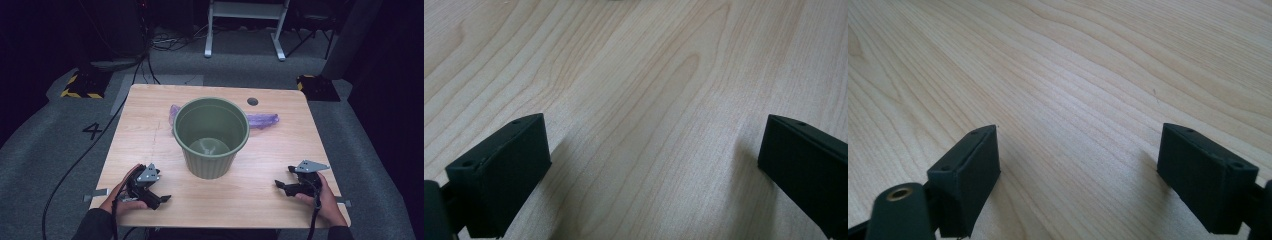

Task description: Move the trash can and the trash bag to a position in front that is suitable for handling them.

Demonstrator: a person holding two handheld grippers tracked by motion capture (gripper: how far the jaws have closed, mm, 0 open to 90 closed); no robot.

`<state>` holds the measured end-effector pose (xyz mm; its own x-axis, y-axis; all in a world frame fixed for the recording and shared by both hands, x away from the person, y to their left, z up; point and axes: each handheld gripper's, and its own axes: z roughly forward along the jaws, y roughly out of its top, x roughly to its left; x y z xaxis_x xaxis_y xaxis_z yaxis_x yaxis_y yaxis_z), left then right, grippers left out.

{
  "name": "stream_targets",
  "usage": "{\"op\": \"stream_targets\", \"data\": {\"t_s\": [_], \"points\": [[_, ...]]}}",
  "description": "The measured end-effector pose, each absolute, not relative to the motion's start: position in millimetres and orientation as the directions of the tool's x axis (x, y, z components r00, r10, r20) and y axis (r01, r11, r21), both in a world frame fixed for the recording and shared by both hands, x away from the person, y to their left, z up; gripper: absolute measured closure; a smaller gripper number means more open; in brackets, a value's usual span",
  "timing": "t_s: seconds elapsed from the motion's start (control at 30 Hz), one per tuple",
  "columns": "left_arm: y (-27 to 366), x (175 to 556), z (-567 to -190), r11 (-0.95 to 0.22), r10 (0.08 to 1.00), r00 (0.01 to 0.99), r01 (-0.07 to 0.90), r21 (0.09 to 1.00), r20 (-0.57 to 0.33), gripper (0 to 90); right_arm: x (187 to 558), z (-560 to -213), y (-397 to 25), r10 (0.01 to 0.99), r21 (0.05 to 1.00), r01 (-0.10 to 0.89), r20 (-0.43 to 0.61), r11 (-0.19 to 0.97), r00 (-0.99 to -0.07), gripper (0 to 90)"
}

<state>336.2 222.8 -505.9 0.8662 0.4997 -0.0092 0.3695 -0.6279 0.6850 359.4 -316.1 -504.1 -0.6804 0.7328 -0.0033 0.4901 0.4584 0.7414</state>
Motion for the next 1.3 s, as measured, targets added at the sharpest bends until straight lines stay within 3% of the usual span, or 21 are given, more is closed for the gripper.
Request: {"op": "stream_targets", "data": {"t_s": [0.57,0.67,0.77,1.1,1.3], "points": [[222.4,335.9,-505.9,-0.624,0.508,0.862,0.374,0.686,-0.008,0.2,359.3,-503.5,-320.3,0.728,0.746,0.488,0.005,0.453,-0.685,18.4],[222.4,335.9,-505.9,-0.624,0.508,0.862,0.374,0.686,-0.008,0.2,360.0,-498.8,-327.4,0.747,0.788,0.501,0.082,0.356,-0.660,18.0],[222.4,335.9,-505.9,-0.624,0.508,0.861,0.374,0.686,-0.008,0.2,359.9,-496.3,-321.0,0.744,0.775,0.484,0.027,0.406,-0.667,18.0],[222.4,335.9,-506.0,-0.624,0.508,0.861,0.374,0.686,-0.008,0.2,372.4,-481.7,-290.0,0.706,0.807,0.411,-0.010,0.423,-0.708,20.8],[222.4,335.9,-506.0,-0.624,0.508,0.862,0.374,0.686,-0.009,0.2,381.3,-471.6,-251.9,0.635,0.786,0.339,-0.086,0.516,-0.768,18.8]]}}
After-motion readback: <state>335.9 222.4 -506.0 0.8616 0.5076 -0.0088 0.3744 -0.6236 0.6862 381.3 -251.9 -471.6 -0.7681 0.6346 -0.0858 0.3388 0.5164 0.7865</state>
